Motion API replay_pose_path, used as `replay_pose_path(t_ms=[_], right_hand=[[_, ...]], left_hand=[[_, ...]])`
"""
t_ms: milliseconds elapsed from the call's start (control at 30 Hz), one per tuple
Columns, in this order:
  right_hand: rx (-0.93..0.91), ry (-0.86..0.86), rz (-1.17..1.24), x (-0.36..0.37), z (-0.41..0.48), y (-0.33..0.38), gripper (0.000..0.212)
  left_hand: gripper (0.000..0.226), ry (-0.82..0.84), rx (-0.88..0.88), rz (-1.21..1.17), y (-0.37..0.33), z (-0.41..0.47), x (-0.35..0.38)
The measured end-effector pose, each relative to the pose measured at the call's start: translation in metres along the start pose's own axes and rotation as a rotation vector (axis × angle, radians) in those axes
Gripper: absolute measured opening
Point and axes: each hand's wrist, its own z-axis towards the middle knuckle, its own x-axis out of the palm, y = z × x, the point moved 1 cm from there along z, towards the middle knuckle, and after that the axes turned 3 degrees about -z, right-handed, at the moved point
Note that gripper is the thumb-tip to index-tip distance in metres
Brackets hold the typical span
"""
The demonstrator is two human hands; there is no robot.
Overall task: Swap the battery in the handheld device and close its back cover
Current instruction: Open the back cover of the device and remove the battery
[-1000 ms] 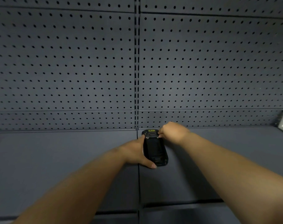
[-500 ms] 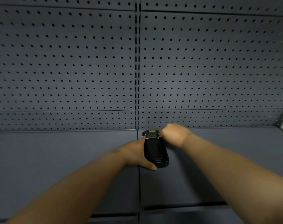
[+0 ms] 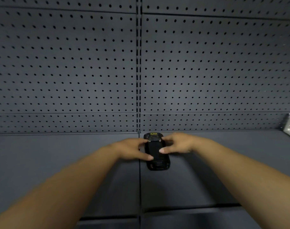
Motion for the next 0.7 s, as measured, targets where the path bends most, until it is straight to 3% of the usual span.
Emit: replay_pose_path(t_ms=[100, 167, 300, 700], right_hand=[[-0.003, 0.087, 0.015, 0.004, -0.005, -0.001, 0.095], [-0.025, 0.099, 0.023, 0.007, -0.008, 0.001, 0.102], [-0.023, 0.084, 0.011, 0.012, -0.013, 0.003, 0.114], [-0.035, 0.037, -0.044, 0.011, -0.011, 0.004, 0.108]], left_hand=[[0.053, -0.109, 0.019, 0.285, -0.001, 0.008, -0.009], [0.053, -0.174, 0.027, 0.471, -0.001, 0.015, -0.011], [0.044, -0.19, 0.077, 0.619, 0.0, 0.029, -0.013], [0.031, -0.122, 0.133, 0.953, -0.003, 0.048, -0.02]])
